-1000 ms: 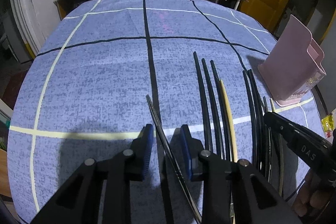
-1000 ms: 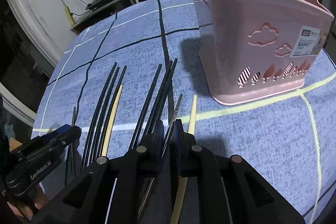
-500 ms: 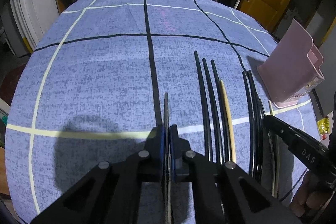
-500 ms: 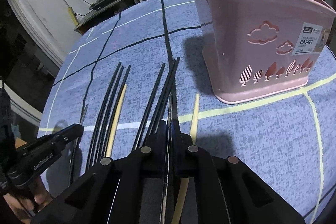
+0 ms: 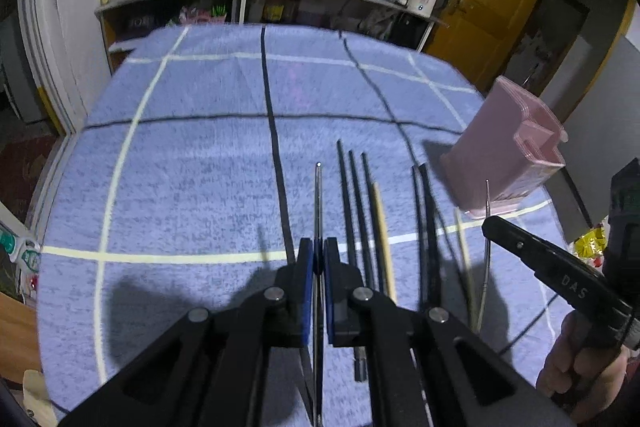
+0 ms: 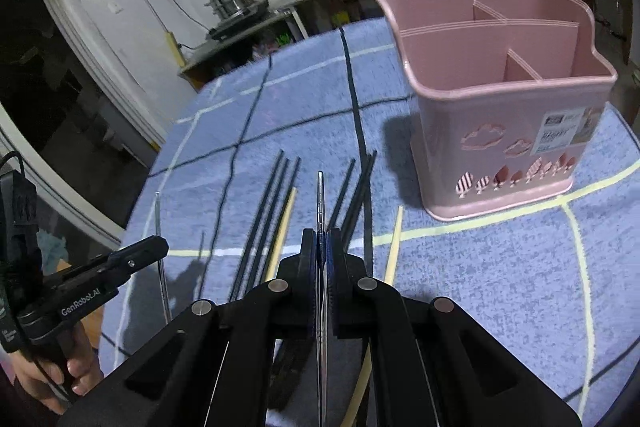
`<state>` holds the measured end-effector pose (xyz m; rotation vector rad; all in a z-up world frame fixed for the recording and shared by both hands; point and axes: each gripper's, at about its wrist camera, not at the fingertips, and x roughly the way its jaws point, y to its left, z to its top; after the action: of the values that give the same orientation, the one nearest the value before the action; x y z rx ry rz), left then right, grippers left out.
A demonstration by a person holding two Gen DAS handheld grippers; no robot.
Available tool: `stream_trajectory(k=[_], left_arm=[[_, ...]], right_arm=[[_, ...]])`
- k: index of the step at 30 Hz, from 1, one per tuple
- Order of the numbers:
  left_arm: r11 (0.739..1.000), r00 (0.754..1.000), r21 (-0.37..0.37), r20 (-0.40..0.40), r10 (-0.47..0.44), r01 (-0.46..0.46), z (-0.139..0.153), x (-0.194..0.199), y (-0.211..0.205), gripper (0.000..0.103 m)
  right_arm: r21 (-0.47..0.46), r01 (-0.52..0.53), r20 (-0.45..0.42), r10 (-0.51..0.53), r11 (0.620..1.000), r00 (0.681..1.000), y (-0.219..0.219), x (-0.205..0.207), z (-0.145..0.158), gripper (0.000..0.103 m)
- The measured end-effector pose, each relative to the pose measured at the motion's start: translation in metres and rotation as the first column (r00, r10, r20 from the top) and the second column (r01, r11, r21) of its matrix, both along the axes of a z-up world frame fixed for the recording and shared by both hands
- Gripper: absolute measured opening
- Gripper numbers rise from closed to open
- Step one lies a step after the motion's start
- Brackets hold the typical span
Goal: Organize utensils
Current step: 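Lift both held metal chopsticks upright and carry them over the pink basket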
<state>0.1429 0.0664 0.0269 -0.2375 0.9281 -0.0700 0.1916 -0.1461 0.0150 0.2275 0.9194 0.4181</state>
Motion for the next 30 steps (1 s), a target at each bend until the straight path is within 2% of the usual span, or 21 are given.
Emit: stream_trajectory(k=[7,15,24,30], left_arm=[[1.000,0.998,-0.015,0.066,-0.018,0.019,0.035,-0.021,-0.001,0.005],[0.998,0.992,-0.029,0.115,-0.043,0.046,0.061,-0.031,-0.009,0.005],[0.993,0.985,-0.060,0.151,-0.088,0.098,0.082,-0.017,-0.035,0.005],[0.982,0.974,-0.096,0.174,-0.147,0.166,0.103,0.010,-0.067,0.005]], right_arm=[[0.022,-0.019,0.067,0.017,1.000,0.998,-0.008,-0.021,0.032,0.005],[0.033,-0.026,0.122,0.022,0.999,0.992,-0.018,-0.040,0.057,0.005],[0.052,0.015,0.172,-0.024,0.999,0.985,-0.048,-0.039,0.082,0.005],[0.061,0.068,0.220,-0.079,0.996,0.972,-0.077,-0.033,0.107,0.005]])
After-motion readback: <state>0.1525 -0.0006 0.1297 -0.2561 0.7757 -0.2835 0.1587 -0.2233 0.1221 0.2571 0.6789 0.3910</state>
